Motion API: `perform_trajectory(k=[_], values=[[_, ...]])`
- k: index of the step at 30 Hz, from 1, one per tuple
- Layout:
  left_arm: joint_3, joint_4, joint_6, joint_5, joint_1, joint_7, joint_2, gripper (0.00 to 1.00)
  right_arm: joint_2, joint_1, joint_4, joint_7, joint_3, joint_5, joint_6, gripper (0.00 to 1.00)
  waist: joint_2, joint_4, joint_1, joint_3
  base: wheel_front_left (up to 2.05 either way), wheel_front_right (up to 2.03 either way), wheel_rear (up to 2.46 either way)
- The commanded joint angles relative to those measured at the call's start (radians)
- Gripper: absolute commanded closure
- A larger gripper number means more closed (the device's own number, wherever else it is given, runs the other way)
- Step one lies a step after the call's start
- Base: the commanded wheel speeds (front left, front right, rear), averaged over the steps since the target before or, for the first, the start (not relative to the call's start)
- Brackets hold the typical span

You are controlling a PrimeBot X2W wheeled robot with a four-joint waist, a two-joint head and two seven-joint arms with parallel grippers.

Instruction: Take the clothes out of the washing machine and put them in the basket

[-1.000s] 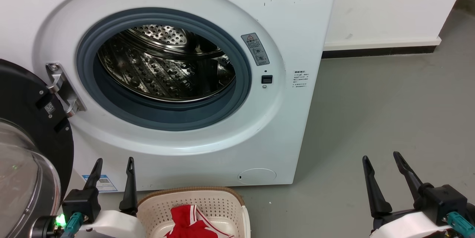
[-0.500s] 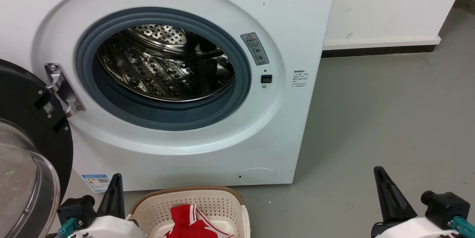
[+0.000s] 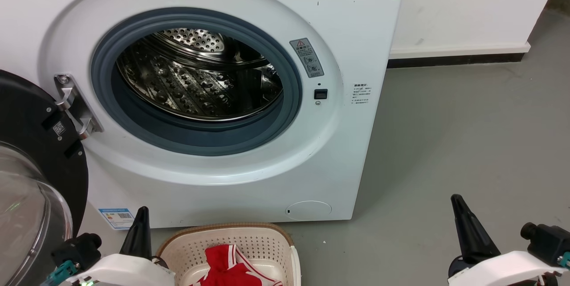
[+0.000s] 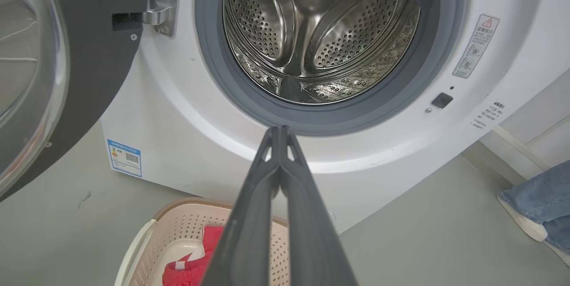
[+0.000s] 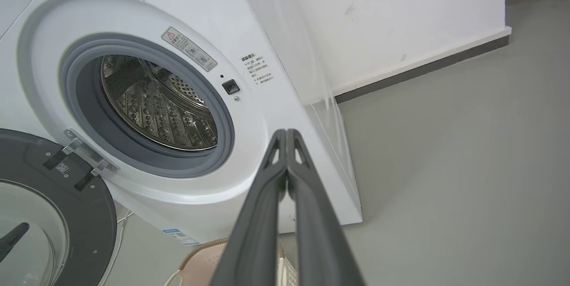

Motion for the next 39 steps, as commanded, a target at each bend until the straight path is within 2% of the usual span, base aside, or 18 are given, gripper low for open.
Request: perform_trajectory(k=[1, 19, 39], values=[[0.008, -0.008, -0.005, -0.041, -0.035, 0.005, 0.0, 1.0, -0.009, -0.035, -0.005, 0.003, -0.002, 0.046, 0.0, 1.0, 0.0, 0.001, 0.0, 0.0, 0.0, 0.0, 0.0], [0.021, 0.019, -0.028, -0.307, -0.063, 0.049, -0.015, 1.0, -0.018, -0.078, 0.056, 0.021, -0.013, 0.332, 0.0, 1.0, 0.0, 0.008, 0.0, 0.005, 0.0, 0.0, 0.0], [0.035, 0.044, -0.048, -0.539, -0.09, 0.086, -0.03, 1.0, -0.021, -0.116, 0.112, 0.043, -0.029, 0.577, 0.0, 1.0, 0.0, 0.015, 0.0, 0.01, 0.0, 0.0, 0.0]])
